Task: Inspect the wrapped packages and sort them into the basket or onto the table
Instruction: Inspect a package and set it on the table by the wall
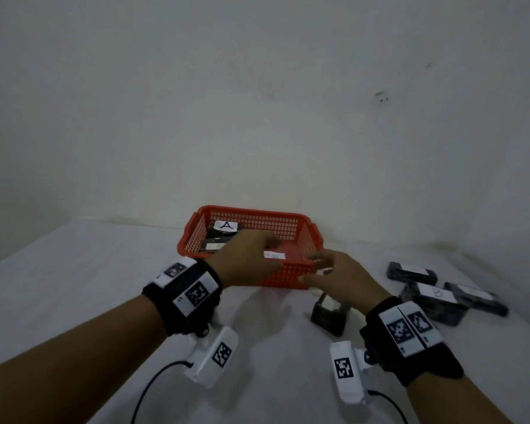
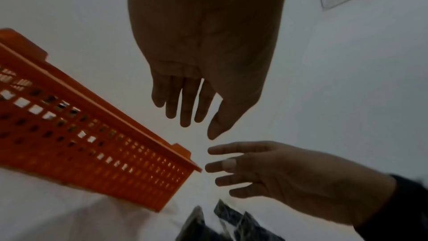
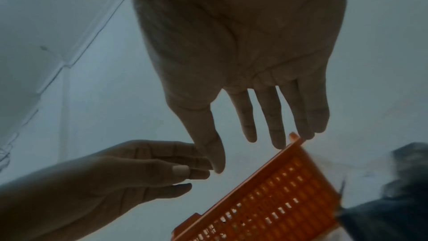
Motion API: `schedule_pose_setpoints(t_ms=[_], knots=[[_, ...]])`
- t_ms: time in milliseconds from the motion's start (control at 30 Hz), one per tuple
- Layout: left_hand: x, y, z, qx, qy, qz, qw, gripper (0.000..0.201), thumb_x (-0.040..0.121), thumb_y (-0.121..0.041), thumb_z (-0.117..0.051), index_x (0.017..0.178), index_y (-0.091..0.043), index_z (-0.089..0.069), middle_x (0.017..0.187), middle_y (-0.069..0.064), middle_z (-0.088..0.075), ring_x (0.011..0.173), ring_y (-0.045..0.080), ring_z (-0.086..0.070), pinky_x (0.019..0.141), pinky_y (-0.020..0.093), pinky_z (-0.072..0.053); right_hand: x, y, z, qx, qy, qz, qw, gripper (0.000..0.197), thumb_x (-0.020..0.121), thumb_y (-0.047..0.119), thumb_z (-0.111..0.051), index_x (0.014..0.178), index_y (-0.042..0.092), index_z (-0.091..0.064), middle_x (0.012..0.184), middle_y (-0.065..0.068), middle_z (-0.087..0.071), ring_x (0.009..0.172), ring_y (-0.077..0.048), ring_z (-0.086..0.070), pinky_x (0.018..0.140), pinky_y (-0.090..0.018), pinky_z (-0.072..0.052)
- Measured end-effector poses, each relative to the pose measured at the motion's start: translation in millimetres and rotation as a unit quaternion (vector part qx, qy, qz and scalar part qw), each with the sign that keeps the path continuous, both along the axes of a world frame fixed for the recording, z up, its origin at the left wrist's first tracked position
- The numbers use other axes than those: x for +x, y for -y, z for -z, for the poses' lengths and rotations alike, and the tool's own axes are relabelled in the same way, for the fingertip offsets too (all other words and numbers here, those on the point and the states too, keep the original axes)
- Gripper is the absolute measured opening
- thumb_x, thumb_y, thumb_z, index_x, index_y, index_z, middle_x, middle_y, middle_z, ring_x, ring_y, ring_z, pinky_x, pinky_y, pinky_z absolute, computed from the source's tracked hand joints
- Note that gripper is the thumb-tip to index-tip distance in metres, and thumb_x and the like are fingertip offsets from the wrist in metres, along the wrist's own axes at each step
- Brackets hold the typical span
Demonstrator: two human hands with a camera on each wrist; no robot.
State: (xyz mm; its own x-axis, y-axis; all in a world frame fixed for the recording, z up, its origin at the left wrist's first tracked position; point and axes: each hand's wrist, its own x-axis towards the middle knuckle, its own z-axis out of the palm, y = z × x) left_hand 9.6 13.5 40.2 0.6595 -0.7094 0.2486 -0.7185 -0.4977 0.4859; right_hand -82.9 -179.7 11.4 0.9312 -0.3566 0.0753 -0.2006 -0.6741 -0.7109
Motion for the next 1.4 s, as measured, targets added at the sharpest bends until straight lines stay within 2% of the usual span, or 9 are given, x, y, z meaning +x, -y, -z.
schedule_pose_setpoints(t_ms=[67,167,333,467,667,833,933,1133,1400], knots=[[-19,15,9,0.019,-0.005,0.046,0.999,0.046,0.094,-0.028,-0.070,0.138,-0.016,-0.061,0.130,-0.001,-0.066,0.107,0.009,-0.061,0.092,0.021,-0.047,-15,9,3,-0.026,-0.031,0.012,0.999,0.068,0.082,0.035,-0.085,0.142,0.025,-0.055,0.130,0.004,-0.062,0.102,-0.006,-0.060,0.072,-0.018,-0.043],[-31,37,29,0.074,0.005,0.083,0.994,0.050,0.091,-0.027,-0.072,0.139,-0.019,-0.059,0.130,0.000,-0.066,0.118,0.017,-0.064,0.100,0.032,-0.053,-31,24,11,-0.084,-0.099,0.023,0.991,0.084,0.081,0.040,-0.085,0.152,0.023,-0.045,0.150,-0.003,-0.054,0.130,-0.020,-0.057,0.098,-0.027,-0.046],[-42,65,51,0.176,0.032,0.089,0.980,0.076,0.089,-0.035,-0.076,0.154,-0.015,-0.041,0.155,0.005,-0.048,0.143,0.024,-0.045,0.120,0.039,-0.036,-46,46,25,-0.128,-0.199,0.021,0.971,0.107,0.077,0.044,-0.088,0.162,0.020,-0.029,0.161,-0.003,-0.044,0.143,-0.022,-0.048,0.105,-0.026,-0.040],[-45,81,56,0.185,0.023,0.097,0.978,0.054,0.084,-0.030,-0.081,0.131,-0.015,-0.059,0.132,0.005,-0.063,0.123,0.025,-0.059,0.107,0.037,-0.046,-54,57,31,-0.153,-0.242,0.021,0.958,0.113,0.079,0.052,-0.085,0.165,0.019,-0.020,0.167,-0.004,-0.035,0.149,-0.024,-0.041,0.115,-0.031,-0.038],[-37,102,64,0.211,0.022,0.086,0.973,0.055,0.077,-0.028,-0.086,0.123,-0.015,-0.058,0.126,0.003,-0.061,0.117,0.025,-0.060,0.103,0.038,-0.049,-52,64,37,-0.177,-0.265,0.012,0.948,0.118,0.078,0.060,-0.082,0.166,0.018,-0.015,0.171,-0.004,-0.027,0.154,-0.025,-0.034,0.122,-0.035,-0.034],[-32,123,72,0.270,0.058,0.064,0.959,0.061,0.082,-0.027,-0.083,0.134,-0.013,-0.054,0.134,0.007,-0.062,0.113,0.029,-0.061,0.096,0.035,-0.049,-38,59,32,-0.199,-0.264,-0.002,0.944,0.113,0.080,0.054,-0.083,0.165,0.017,-0.019,0.169,-0.006,-0.032,0.152,-0.026,-0.038,0.121,-0.035,-0.035],[-29,132,72,0.273,0.050,0.070,0.958,0.076,0.087,-0.026,-0.079,0.151,-0.009,-0.042,0.147,0.011,-0.055,0.129,0.032,-0.056,0.110,0.038,-0.045,-31,57,26,-0.209,-0.258,-0.007,0.943,0.103,0.082,0.048,-0.084,0.163,0.015,-0.029,0.165,-0.008,-0.039,0.148,-0.027,-0.043,0.117,-0.035,-0.038],[-22,128,68,0.240,0.046,0.085,0.966,0.066,0.092,-0.026,-0.073,0.150,-0.010,-0.048,0.143,0.010,-0.057,0.130,0.027,-0.056,0.112,0.038,-0.044,-24,60,32,-0.197,-0.236,-0.005,0.952,0.053,0.075,0.037,-0.091,0.119,0.014,-0.076,0.122,-0.008,-0.075,0.109,-0.026,-0.070,0.091,-0.034,-0.058],[-11,111,62,0.131,-0.064,0.104,0.984,0.061,0.086,-0.035,-0.079,0.140,-0.014,-0.060,0.132,0.003,-0.068,0.117,0.018,-0.066,0.105,0.036,-0.052,-36,81,27,-0.089,-0.126,-0.002,0.988,0.061,0.073,0.035,-0.091,0.126,0.019,-0.065,0.122,0.000,-0.070,0.109,-0.020,-0.067,0.096,-0.037,-0.056]])
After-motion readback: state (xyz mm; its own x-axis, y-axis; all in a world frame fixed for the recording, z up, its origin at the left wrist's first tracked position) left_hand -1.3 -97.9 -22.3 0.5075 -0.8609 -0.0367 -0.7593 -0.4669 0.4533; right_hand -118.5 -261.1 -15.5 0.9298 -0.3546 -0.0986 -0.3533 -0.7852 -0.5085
